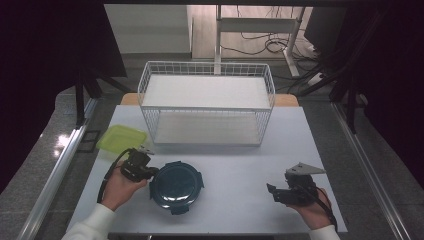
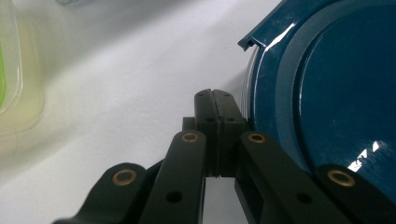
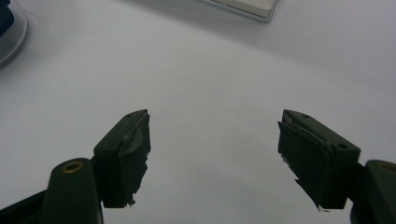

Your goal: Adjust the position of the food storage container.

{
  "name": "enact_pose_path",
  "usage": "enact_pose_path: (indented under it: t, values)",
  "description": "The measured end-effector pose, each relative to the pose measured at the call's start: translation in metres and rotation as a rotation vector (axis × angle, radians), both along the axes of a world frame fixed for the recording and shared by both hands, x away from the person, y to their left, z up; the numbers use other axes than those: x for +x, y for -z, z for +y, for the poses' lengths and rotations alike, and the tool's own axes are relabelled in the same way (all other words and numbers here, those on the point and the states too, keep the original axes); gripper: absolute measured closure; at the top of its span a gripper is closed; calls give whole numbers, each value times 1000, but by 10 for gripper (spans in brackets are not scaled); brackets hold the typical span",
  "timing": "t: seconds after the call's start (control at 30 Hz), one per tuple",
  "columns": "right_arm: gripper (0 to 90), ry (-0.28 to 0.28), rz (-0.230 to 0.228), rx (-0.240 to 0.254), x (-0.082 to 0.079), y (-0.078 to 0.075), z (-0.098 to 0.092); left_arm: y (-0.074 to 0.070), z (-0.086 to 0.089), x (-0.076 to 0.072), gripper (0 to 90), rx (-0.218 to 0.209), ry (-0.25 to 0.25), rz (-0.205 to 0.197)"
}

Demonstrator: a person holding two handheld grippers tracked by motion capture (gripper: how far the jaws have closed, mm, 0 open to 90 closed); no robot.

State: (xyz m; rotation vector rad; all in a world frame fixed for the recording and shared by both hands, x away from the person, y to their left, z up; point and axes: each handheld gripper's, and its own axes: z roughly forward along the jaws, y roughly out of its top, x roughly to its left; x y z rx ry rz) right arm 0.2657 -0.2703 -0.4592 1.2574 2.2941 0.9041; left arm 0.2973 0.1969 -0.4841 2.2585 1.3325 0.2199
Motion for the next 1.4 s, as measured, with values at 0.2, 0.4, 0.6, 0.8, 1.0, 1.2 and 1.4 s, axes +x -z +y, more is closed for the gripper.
enact_pose_path:
  t: [0.2, 0.4, 0.6, 0.8, 1.0, 1.2, 1.4]
  values:
    - [253, 6, -2, -2, -2, -1, -1, -9, 12, -14, 900, 35, -34, -27]
    - [252, 11, -4, -4, -3, -1, -1, -6, 32, -33, 900, 46, -83, -14]
    - [252, 8, -1, -7, -2, 0, 2, 12, 42, -45, 900, 8, -122, 43]
    - [252, 5, -1, -10, -1, 0, 3, 17, 24, -49, 900, -42, -83, 92]
    - [252, 9, -2, -11, -2, 0, 1, 16, 5, -43, 900, -3, -72, 95]
    - [252, 12, 3, -11, -1, 0, 0, 15, 2, -41, 900, -10, -68, 103]
    - [252, 4, 2, -12, 0, 0, 4, 15, -7, -35, 900, -11, -46, 99]
